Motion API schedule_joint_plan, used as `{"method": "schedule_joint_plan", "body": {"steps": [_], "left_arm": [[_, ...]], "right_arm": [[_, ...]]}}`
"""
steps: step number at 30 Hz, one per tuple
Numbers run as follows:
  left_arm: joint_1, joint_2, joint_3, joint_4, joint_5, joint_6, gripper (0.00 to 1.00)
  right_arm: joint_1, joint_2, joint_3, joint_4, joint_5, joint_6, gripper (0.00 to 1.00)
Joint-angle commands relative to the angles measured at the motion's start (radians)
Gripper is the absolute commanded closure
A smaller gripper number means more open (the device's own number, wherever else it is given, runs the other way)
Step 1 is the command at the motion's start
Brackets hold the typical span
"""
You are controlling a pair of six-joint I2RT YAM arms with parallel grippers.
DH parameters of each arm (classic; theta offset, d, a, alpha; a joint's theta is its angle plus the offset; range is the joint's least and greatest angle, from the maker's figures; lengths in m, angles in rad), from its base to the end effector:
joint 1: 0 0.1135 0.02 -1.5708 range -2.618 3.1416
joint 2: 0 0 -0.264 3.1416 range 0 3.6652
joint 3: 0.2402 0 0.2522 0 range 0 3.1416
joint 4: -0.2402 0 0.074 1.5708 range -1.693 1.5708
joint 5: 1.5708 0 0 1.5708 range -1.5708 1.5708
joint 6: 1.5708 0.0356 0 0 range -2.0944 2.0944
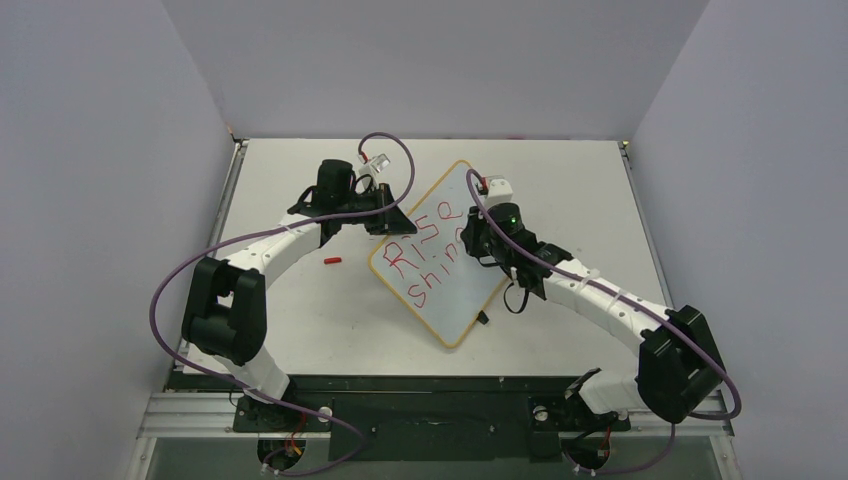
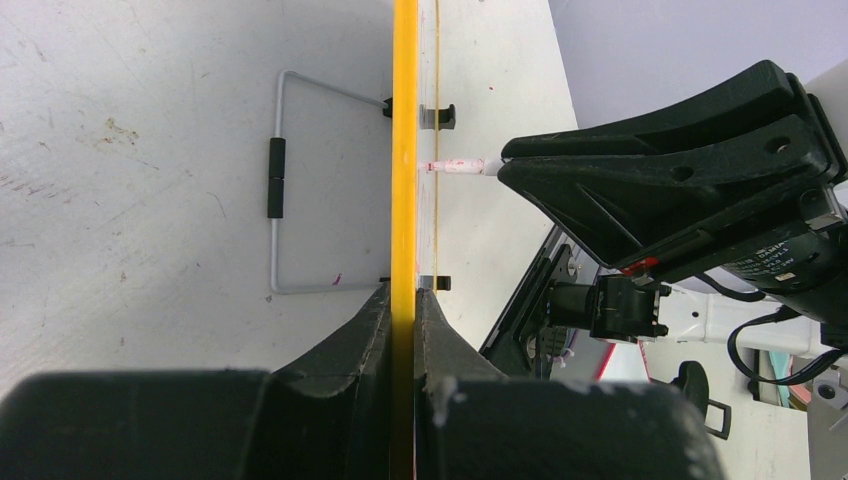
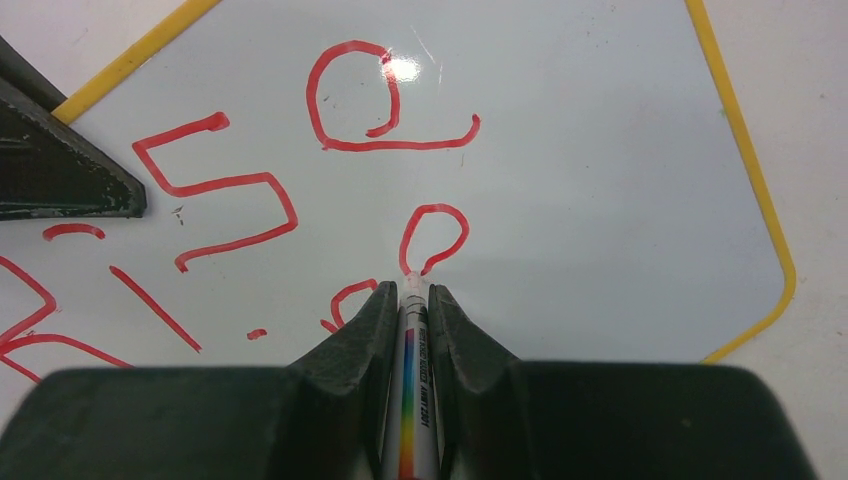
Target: Write a sentence on the whiteboard
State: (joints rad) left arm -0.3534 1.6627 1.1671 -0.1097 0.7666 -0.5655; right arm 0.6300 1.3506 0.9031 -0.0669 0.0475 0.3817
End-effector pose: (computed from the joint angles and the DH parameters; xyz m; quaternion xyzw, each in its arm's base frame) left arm 0.3388 -0.1513 0.2560 0.0857 0.8352 -0.4878 0.2390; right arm 0.2471 0.1780 0.2653 -0.0950 0.8583 0.2262 0.4507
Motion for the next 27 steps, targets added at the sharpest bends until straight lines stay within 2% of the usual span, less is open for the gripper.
{"method": "schedule_joint_plan", "body": {"steps": [1,9,17,27], "left_arm": [[0.005,-0.031,0.019,0.037,-0.024,0.038,1.00],[0.005,-0.031,0.019,0.035,-0.024,0.039,1.00],[0.005,-0.031,0.020,0.031,-0.024,0.042,1.00],[0.008,-0.037,0.018,0.030,-0.023,0.043,1.00]], "right_arm": [[-0.003,-0.004,-0.018,-0.035,0.034,0.004,1.00],[-0.044,0.039,0.008,-0.040,0.082,-0.002,1.00],[-0.061,0.075,0.114,-0.062,0.108,-0.023,1.00],[-0.036,-0.116,0.118,-0.115,0.101,-0.031,1.00]]}}
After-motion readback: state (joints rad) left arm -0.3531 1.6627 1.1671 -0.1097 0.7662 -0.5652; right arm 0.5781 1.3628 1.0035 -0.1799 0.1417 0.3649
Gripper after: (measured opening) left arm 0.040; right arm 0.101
